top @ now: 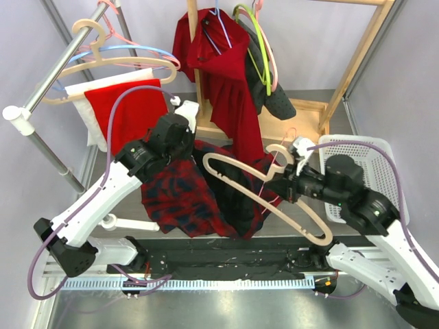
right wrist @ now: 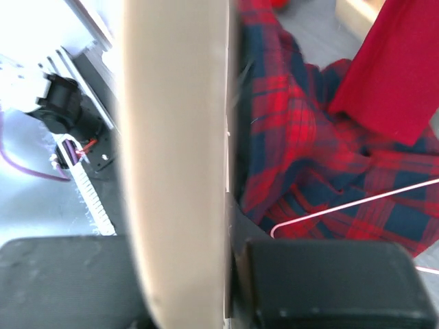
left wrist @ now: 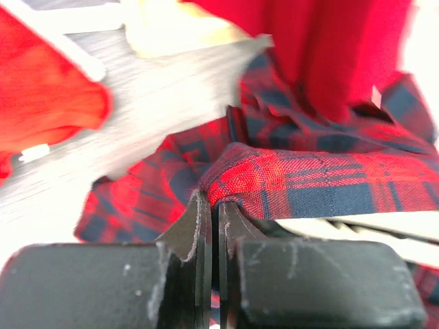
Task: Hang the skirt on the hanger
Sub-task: Hang the skirt on the hanger.
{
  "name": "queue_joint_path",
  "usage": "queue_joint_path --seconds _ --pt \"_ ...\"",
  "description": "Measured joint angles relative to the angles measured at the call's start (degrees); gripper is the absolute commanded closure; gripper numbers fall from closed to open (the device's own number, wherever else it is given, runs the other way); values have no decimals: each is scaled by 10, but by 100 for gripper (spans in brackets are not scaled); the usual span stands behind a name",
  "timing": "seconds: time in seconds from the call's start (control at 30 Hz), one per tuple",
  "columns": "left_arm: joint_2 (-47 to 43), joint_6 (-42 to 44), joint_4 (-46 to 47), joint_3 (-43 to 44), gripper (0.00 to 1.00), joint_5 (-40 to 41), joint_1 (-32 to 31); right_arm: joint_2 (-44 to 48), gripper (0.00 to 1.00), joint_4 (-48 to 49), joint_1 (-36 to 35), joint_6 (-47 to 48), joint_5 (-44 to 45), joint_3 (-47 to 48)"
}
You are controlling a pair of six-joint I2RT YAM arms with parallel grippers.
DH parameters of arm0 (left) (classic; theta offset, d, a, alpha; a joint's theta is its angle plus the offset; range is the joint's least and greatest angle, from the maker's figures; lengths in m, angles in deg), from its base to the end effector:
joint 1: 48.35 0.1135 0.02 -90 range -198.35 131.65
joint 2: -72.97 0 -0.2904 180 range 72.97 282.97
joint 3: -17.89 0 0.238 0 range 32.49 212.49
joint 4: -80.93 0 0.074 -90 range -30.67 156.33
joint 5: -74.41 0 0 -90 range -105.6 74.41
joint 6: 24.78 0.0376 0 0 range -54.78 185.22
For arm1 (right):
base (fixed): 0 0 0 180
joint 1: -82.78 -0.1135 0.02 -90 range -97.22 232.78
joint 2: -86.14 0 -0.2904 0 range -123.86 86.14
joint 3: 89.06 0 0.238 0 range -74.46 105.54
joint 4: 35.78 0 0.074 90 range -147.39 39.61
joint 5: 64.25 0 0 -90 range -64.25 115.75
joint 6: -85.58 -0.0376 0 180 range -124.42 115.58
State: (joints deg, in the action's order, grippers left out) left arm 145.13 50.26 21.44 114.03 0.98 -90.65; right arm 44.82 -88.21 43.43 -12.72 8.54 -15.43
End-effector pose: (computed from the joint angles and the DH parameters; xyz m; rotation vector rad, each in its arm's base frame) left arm 0.1833 -0.1523 0.4227 0.3542 2.1435 -0.2576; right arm 0.0751 0.0760 0.3946 -0.7345 1.8588 0.8361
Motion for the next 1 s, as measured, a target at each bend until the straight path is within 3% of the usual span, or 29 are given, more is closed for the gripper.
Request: queue_joint_path --seconds 0.17,0.4,1.0 --pt "9 0 0 2 100 24 12 21 99 -25 1 13 -8 23" --pt "8 4 0 2 100 -5 12 -56 99 6 1 18 -25 -9" --pt "-28 39 18 -31 100 -259 15 -161 99 281 -75 5 -7 -82"
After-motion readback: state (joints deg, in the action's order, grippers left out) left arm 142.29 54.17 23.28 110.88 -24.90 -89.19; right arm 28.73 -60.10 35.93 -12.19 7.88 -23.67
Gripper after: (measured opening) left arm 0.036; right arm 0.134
